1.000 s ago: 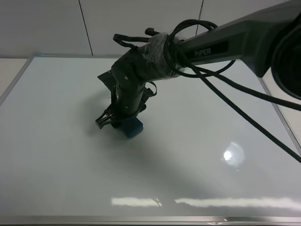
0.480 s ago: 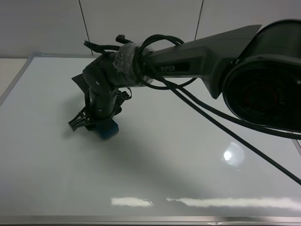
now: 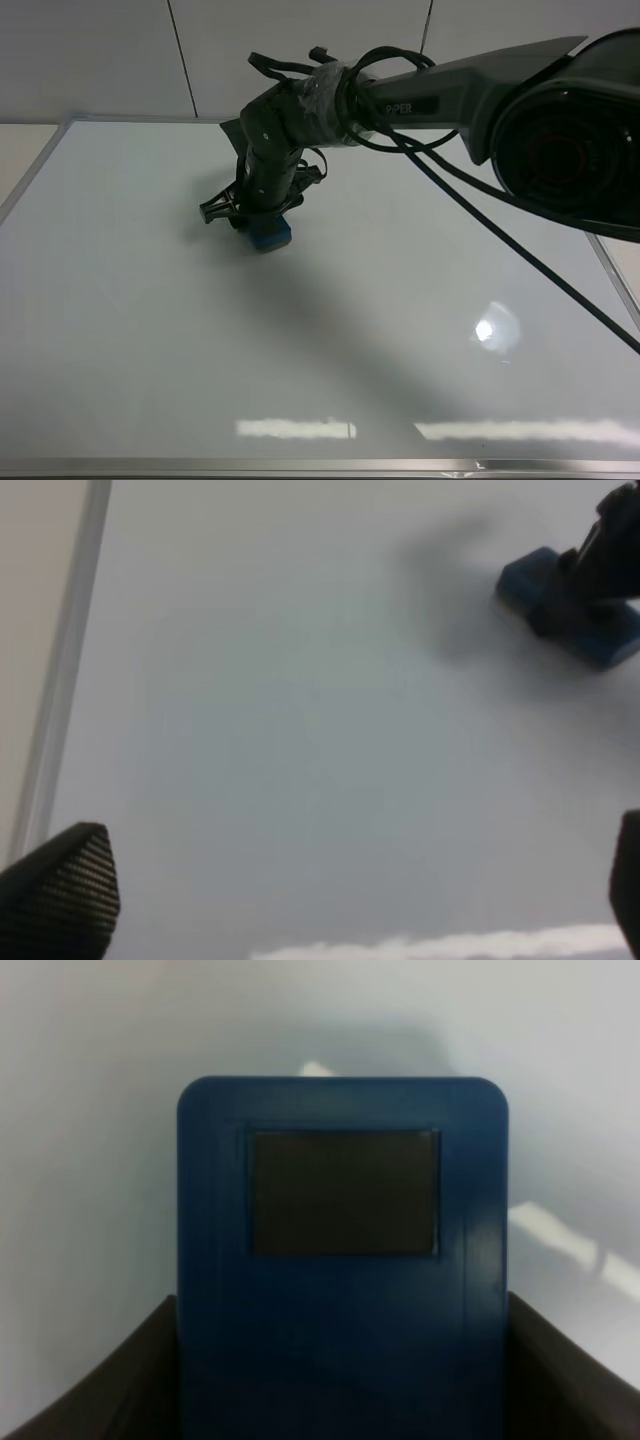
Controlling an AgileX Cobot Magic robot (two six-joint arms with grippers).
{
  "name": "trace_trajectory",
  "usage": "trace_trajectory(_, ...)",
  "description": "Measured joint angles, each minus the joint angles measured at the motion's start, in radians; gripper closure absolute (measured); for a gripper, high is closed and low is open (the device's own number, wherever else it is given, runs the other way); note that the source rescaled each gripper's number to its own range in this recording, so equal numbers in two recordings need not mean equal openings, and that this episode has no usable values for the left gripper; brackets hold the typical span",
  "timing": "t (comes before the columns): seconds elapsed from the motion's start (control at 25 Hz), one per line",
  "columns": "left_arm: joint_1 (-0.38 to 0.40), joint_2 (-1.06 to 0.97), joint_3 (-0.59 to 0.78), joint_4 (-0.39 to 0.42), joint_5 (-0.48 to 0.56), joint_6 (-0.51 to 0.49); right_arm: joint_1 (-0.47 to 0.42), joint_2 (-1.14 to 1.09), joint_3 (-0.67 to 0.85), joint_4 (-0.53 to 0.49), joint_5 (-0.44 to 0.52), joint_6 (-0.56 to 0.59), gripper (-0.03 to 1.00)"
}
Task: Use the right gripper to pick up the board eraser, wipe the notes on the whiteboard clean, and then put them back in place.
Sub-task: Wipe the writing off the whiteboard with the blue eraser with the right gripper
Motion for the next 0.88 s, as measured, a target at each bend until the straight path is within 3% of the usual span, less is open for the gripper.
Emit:
trace_trajectory(0.36, 0.0, 0.0, 0.0, 0.0, 0.0, 0.0, -0.021, 0.037, -0.078, -0.021, 0.059, 0.02, 0.97)
trace_trajectory(0.64, 0.0, 0.0, 0.0, 0.0, 0.0, 0.0, 0.049, 0.138, -0.274, -0.03, 0.146, -0.003, 0.97)
trace_trajectory(0.88, 0.0, 0.0, 0.0, 0.0, 0.0, 0.0, 0.11, 0.171, -0.337, 0.011, 0.149, -0.024, 0.97)
